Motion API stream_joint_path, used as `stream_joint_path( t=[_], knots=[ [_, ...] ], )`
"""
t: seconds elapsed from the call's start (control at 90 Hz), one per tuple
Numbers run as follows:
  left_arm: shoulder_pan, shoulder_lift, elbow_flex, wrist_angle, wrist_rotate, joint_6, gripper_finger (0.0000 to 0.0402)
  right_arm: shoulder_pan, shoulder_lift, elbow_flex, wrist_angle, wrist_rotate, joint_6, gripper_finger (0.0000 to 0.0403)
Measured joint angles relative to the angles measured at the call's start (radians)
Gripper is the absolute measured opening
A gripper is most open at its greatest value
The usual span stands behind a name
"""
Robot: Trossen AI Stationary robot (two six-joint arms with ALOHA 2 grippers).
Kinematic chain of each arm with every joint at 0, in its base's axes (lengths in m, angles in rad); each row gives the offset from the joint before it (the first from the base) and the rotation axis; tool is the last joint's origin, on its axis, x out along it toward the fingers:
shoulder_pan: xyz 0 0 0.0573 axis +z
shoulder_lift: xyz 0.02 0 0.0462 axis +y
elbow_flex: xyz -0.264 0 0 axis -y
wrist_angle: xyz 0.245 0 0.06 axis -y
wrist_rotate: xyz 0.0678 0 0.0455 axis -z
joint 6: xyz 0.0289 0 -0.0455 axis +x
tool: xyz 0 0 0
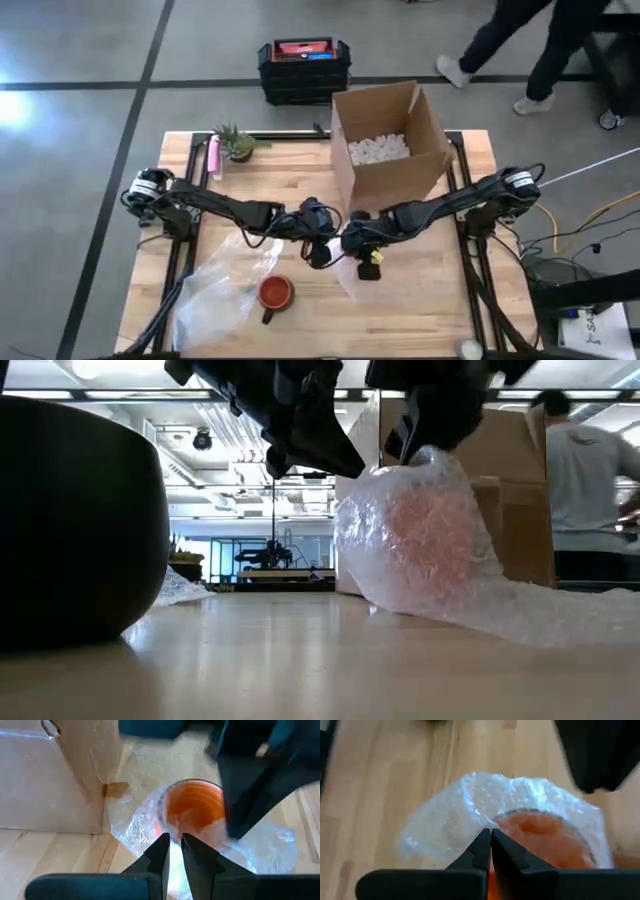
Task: Wrap mug
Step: Wrap the orange mug with the right transparent bubble wrap
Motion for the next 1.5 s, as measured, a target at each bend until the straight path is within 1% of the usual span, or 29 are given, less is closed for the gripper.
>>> stream_joint_path(
  t=[0.078, 0.267, 0.522, 0.622, 0.789, 0.944, 1.089, 1.178, 1.256, 1.4, 1.5],
  knots=[
    [0.0, 0.0, 0.0, 0.0, 0.0, 0.0, 0.0036, -0.004, 0.027, -0.012, -0.005, 0.024, 0.01, 0.0],
    [0.0, 0.0, 0.0, 0.001, 0.0, 0.0, 0.0036, -0.013, 0.082, -0.026, -0.004, 0.037, 0.007, 0.0],
    [0.001, 0.0, 0.0, 0.005, 0.0, 0.0, 0.0036, -0.017, 0.077, -0.008, -0.023, 0.047, -0.002, 0.0],
    [0.001, 0.0, 0.0, 0.005, 0.0, 0.0, 0.0036, -0.017, 0.04, 0.018, -0.033, 0.046, -0.012, 0.0],
    [0.0, 0.0, 0.0, 0.005, 0.0, -0.002, 0.0036, -0.012, -0.04, 0.057, -0.145, 0.048, 0.003, 0.0],
    [-0.008, 0.0, -0.001, 0.03, 0.0, -0.003, 0.0036, -0.002, -0.171, 0.049, -0.22, 0.047, 0.038, 0.0],
    [-0.019, 0.0, -0.002, 0.063, 0.0, -0.003, 0.0036, 0.001, -0.293, -0.044, -0.269, 0.059, 0.17, 0.0],
    [-0.023, 0.0, -0.002, 0.079, 0.013, -0.003, 0.0036, 0.025, -0.371, -0.145, -0.269, 0.057, 0.288, 0.0],
    [-0.023, 0.0, -0.002, 0.09, 0.049, -0.003, 0.0036, 0.05, -0.42, -0.247, -0.272, 0.055, 0.396, 0.0],
    [-0.023, 0.038, -0.002, 0.142, 0.128, -0.002, 0.0036, 0.076, -0.469, -0.416, -0.273, 0.056, 0.588, 0.0],
    [-0.023, 0.086, 0.001, 0.199, 0.167, -0.001, 0.0036, 0.075, -0.47, -0.488, -0.275, 0.054, 0.667, 0.0006]
  ],
)
